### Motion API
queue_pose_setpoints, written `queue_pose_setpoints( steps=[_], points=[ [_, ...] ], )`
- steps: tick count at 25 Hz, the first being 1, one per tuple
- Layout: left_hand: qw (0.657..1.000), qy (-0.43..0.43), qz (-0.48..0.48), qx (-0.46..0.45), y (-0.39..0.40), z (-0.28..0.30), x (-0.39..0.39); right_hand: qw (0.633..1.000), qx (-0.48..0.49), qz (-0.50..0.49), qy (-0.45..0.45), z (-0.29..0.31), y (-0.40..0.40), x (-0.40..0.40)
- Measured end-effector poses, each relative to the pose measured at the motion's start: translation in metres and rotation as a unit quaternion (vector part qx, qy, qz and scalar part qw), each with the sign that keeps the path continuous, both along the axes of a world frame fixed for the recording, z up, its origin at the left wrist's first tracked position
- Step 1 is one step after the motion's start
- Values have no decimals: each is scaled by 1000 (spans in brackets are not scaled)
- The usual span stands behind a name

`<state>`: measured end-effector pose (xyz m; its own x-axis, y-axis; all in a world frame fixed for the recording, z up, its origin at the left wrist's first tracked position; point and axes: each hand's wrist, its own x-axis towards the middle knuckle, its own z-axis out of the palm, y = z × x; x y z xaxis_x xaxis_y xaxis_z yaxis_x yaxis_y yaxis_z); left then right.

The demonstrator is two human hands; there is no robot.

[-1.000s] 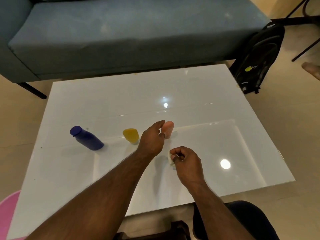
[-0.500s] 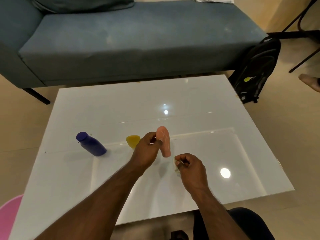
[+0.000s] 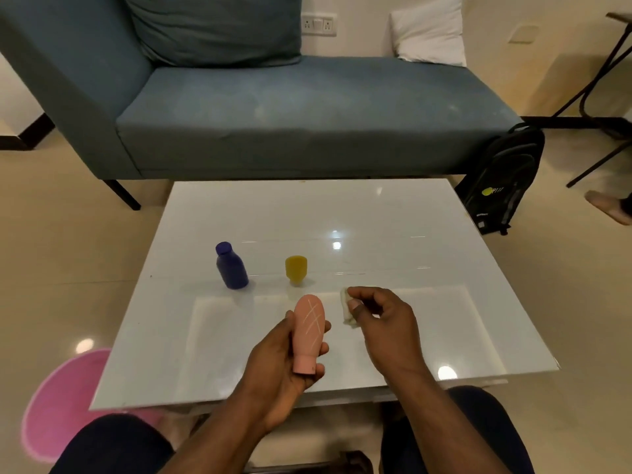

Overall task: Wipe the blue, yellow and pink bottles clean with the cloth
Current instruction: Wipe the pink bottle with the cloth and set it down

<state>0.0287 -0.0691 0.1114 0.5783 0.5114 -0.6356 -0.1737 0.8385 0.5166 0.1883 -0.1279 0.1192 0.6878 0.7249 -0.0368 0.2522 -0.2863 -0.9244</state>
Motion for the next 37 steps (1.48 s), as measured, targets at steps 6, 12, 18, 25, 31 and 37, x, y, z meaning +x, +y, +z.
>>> queue_pose_setpoints(
  steps=[6,12,18,25,31,37],
  points=[
    [999,-47,17,-12,-39,3,-34,977,-11,136,-164,34,-12,-53],
    [997,-61,43,-23,-53,8,-49,934,-77,202,-284,26,-29,-90],
    [996,-78,42,-26,-57,1,-53,928,-84,189,-310,30,-27,-97],
    [996,-83,34,-28,-54,-3,-52,945,-101,141,-278,27,-18,-88],
    [995,-86,35,-24,-52,-9,-51,923,-79,197,-320,21,-35,-91],
    [996,-79,25,-24,-52,-12,-52,891,-87,252,-368,19,-45,-109]
  ],
)
